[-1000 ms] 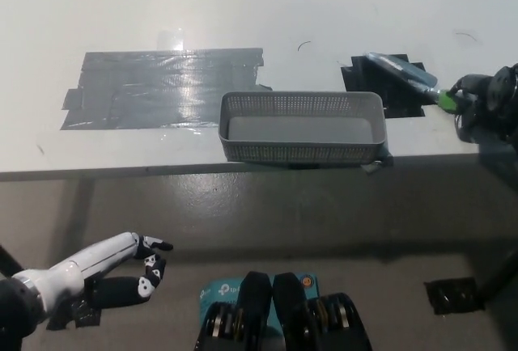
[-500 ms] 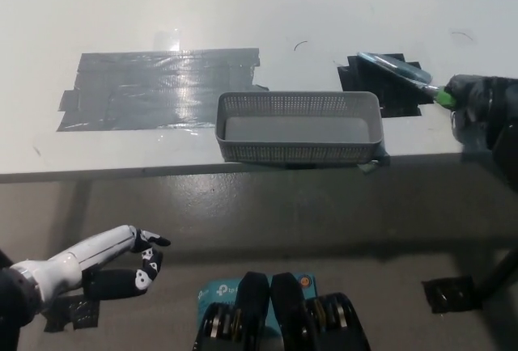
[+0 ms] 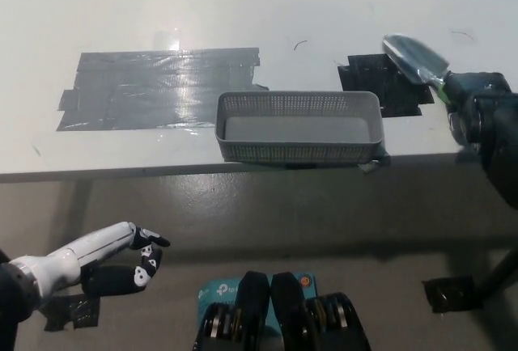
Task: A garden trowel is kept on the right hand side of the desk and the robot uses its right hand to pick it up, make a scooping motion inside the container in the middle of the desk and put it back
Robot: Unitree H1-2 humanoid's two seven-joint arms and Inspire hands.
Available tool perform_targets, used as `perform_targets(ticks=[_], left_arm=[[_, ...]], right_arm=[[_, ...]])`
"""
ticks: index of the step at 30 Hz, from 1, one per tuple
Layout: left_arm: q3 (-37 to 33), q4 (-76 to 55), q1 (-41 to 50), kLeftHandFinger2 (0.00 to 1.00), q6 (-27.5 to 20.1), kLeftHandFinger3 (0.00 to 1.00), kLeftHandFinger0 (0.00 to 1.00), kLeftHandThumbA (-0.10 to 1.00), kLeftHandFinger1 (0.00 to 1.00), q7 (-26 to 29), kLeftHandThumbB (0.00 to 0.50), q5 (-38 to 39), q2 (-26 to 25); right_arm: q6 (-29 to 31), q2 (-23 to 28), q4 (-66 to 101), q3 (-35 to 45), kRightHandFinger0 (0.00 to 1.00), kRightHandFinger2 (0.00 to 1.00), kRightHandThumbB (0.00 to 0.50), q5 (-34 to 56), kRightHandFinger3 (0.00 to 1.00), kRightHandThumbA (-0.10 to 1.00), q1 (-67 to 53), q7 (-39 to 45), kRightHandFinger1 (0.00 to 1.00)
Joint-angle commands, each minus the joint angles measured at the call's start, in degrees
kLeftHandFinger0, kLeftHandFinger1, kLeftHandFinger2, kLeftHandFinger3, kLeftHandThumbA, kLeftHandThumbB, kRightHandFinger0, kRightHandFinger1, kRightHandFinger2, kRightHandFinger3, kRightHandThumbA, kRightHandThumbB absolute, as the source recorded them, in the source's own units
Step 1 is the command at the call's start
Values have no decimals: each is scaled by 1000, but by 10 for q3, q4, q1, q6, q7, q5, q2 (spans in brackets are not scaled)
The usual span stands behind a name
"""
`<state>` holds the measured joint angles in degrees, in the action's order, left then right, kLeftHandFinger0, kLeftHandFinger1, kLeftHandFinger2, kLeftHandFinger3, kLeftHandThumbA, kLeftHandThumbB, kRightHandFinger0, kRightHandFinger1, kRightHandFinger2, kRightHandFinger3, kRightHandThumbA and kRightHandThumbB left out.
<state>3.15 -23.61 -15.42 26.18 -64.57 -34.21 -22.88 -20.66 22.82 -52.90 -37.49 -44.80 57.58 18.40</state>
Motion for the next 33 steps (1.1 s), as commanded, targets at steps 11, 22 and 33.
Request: perform_targets(ticks=[11,22,33], left_arm=[[-7,1,-20,863,7,1000,1000,1000,840,13,364,23,-27],[-11,2,-12,847,7,1000,1000,1000,826,15,396,15,-31],[-16,11,-12,845,7,1000,1000,1000,826,21,423,26,-37]], right_arm=[[66,-31,-5,95,0,278,0,19,421,98,-83,-224,175],[100,-42,-15,138,73,492,0,40,617,-26,-99,-264,232],[137,0,18,156,2,209,0,43,555,-100,-74,-256,46]])
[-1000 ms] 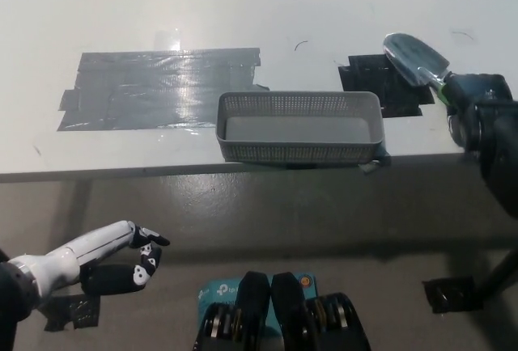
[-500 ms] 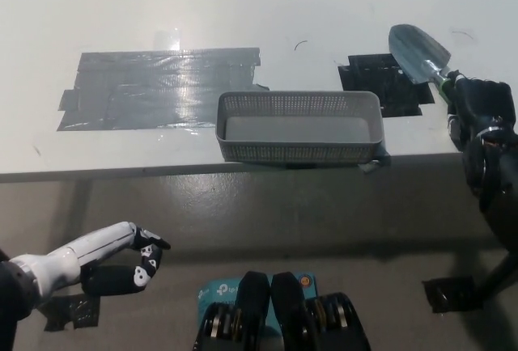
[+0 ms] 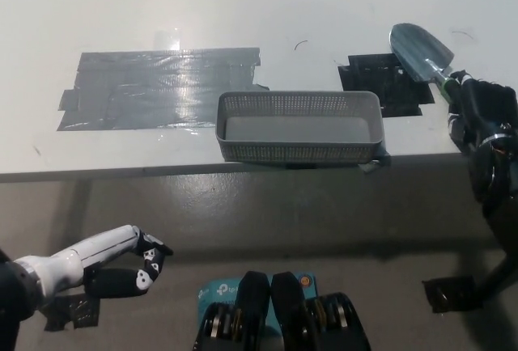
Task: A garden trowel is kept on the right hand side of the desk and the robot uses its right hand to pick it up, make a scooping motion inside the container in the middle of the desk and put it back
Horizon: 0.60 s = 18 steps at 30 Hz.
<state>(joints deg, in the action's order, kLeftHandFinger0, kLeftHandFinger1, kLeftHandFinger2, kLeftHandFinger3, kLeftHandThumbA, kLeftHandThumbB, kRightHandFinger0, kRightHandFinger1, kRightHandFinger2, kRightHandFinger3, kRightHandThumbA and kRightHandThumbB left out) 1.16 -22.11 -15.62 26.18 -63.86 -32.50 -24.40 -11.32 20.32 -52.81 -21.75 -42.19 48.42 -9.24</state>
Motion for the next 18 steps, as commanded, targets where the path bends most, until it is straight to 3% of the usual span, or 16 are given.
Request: perform_targets(ticks=[1,2,3,5,6,7,8,9,10,12,15,18], left_arm=[[2,-4,-10,841,8,1000,1000,1000,825,15,432,7,-23],[1,-3,-10,839,8,1000,1000,1000,822,15,436,6,-25],[0,-2,-10,836,8,1000,1000,1000,820,16,440,6,-25],[-1,-2,-8,834,8,1000,1000,1000,820,16,441,6,-26],[0,-3,-8,830,8,1000,1000,1000,805,14,452,5,-26],[1,-3,-8,831,8,1000,1000,1000,804,12,454,4,-25],[2,-4,-8,836,8,1000,1000,1000,804,12,442,7,-25],[4,-3,-5,838,8,1000,1000,1000,801,13,438,6,-25],[3,-4,-4,838,8,1000,997,1000,798,13,440,4,-27],[7,-4,-3,843,8,1000,995,1000,806,10,440,4,-26],[1,-6,0,845,8,1000,995,1000,808,16,431,11,-33],[5,-5,4,846,8,1000,997,1000,804,14,437,10,-28]], right_arm=[[42,31,21,-1,0,127,0,17,448,-100,23,26,3],[59,39,24,0,0,110,0,18,356,-100,28,20,11],[66,48,29,1,19,223,0,21,290,-100,33,26,119],[66,50,31,1,0,291,0,22,272,-100,32,30,182],[94,68,41,0,0,202,0,21,209,-100,38,23,74],[108,79,47,1,0,207,0,21,181,-100,42,21,58],[108,85,47,1,0,243,0,21,146,-100,48,29,44],[116,95,51,2,0,315,0,23,39,-100,51,35,68],[119,106,65,2,0,450,0,25,44,-100,52,51,151],[144,114,61,1,0,462,5,27,40,-100,55,46,170],[162,127,65,5,0,422,0,32,116,-100,62,52,144],[166,140,81,12,0,468,4,41,272,-100,62,74,165]])
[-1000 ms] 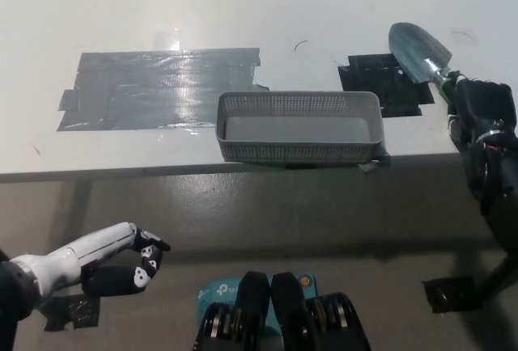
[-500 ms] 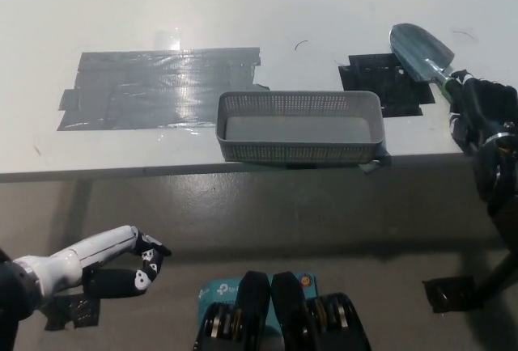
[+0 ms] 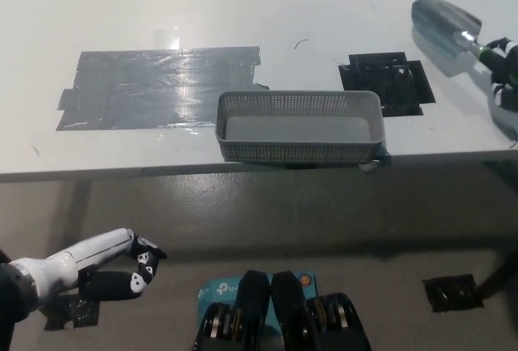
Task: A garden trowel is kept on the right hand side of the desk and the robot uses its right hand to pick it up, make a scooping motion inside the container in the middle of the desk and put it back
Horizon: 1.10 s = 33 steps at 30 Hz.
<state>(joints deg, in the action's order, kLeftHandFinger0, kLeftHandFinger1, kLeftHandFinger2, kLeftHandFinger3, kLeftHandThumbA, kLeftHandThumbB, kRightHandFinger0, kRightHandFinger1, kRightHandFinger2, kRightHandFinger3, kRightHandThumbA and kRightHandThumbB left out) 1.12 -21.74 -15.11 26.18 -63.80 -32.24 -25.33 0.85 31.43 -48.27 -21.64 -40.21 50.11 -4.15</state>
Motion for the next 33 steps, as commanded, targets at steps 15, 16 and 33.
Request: perform_targets(ticks=[15,16,33], left_arm=[[8,-16,12,886,7,1000,1000,1000,833,8,411,7,-16],[9,-16,12,880,7,1000,1000,1000,816,8,416,8,-16],[8,-8,22,878,7,1000,1000,1000,853,16,464,7,-15]], right_arm=[[15,31,134,42,0,648,0,118,541,-100,38,215,375],[11,30,137,52,0,609,2,157,457,-100,42,261,371],[-61,72,325,56,0,223,197,260,38,-100,8,459,91]])
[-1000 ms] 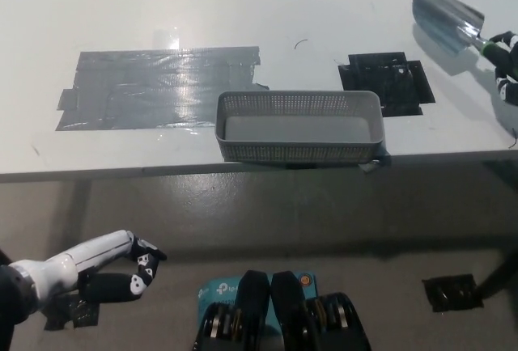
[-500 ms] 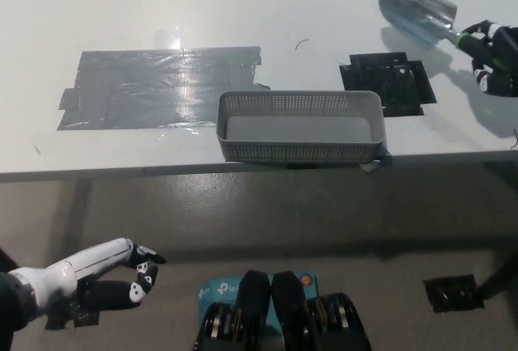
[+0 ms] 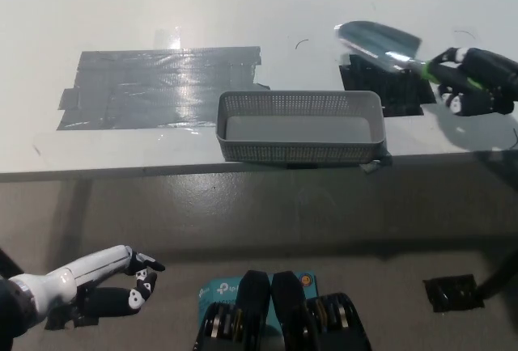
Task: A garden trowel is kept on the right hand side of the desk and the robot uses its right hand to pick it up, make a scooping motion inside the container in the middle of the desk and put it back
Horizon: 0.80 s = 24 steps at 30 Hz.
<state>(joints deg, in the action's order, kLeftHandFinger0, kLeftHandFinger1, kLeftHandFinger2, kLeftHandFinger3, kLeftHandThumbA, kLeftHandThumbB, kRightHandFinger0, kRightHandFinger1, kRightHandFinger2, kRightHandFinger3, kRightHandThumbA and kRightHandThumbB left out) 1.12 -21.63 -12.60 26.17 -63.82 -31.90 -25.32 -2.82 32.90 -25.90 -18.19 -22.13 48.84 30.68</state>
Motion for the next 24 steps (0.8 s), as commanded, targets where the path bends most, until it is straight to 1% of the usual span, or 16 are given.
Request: perform_targets(ticks=[1,4,5,6,8,9,11,12,14,15,16,17,18,20,21,24], left_arm=[[8,-9,-3,879,8,1000,1000,1000,843,15,466,3,-15],[10,-7,-2,876,8,1000,1000,1000,837,17,467,5,-18],[13,-8,-3,880,8,1000,1000,1000,839,16,456,7,-15],[16,-7,-4,893,8,1000,1000,1000,857,14,447,6,-12],[16,-6,-4,892,8,1000,1000,1000,852,16,451,7,-12],[12,-7,-5,897,8,1000,1000,1000,850,17,448,6,-17],[12,-6,-6,906,8,1000,1000,1000,860,15,459,5,-17],[12,-7,-7,908,8,1000,1000,1000,864,14,453,6,-18],[12,-6,-8,916,8,1000,1000,1000,881,11,447,5,-18],[10,-7,-8,913,8,1000,1000,1000,879,13,440,8,-19],[8,-8,-9,908,8,1000,1000,1000,875,16,441,11,-21],[12,-9,-8,910,8,1000,1000,1000,873,12,446,8,-18],[16,-11,-14,915,8,1000,1000,1000,876,7,433,6,-18],[24,-18,-14,927,8,1000,1000,1000,885,-2,427,-1,-13],[23,-21,-14,925,8,1000,1000,1000,886,-3,375,-5,-14],[28,-25,-13,920,8,1000,1000,1000,902,-9,370,-11,-10]], right_arm=[[-25,61,109,25,0,209,190,86,20,-100,19,116,78],[-20,59,105,32,0,238,192,105,47,-100,25,125,87],[-18,69,124,31,0,227,181,100,48,-100,23,127,86],[-28,81,145,31,0,312,169,93,142,-100,26,134,132],[-49,96,173,31,0,349,177,89,190,-100,28,145,163],[-64,103,189,35,0,360,198,93,192,-100,28,153,182],[-77,117,216,42,0,339,205,101,152,-100,25,164,191],[-80,124,226,45,0,322,197,106,120,-100,24,169,185],[-68,136,237,49,0,303,194,117,97,-100,21,179,162],[-73,144,246,48,0,308,187,114,98,-100,20,185,158],[-81,155,258,46,0,311,185,108,100,-100,19,192,160],[-89,164,269,45,0,336,185,108,111,-100,18,200,194],[-89,169,271,45,0,363,195,105,136,-100,20,201,217],[-87,183,277,46,0,376,191,105,154,-100,16,207,230],[-90,190,280,44,0,371,189,100,157,-100,17,211,231],[-69,192,267,45,0,379,195,105,148,-100,17,211,253]])
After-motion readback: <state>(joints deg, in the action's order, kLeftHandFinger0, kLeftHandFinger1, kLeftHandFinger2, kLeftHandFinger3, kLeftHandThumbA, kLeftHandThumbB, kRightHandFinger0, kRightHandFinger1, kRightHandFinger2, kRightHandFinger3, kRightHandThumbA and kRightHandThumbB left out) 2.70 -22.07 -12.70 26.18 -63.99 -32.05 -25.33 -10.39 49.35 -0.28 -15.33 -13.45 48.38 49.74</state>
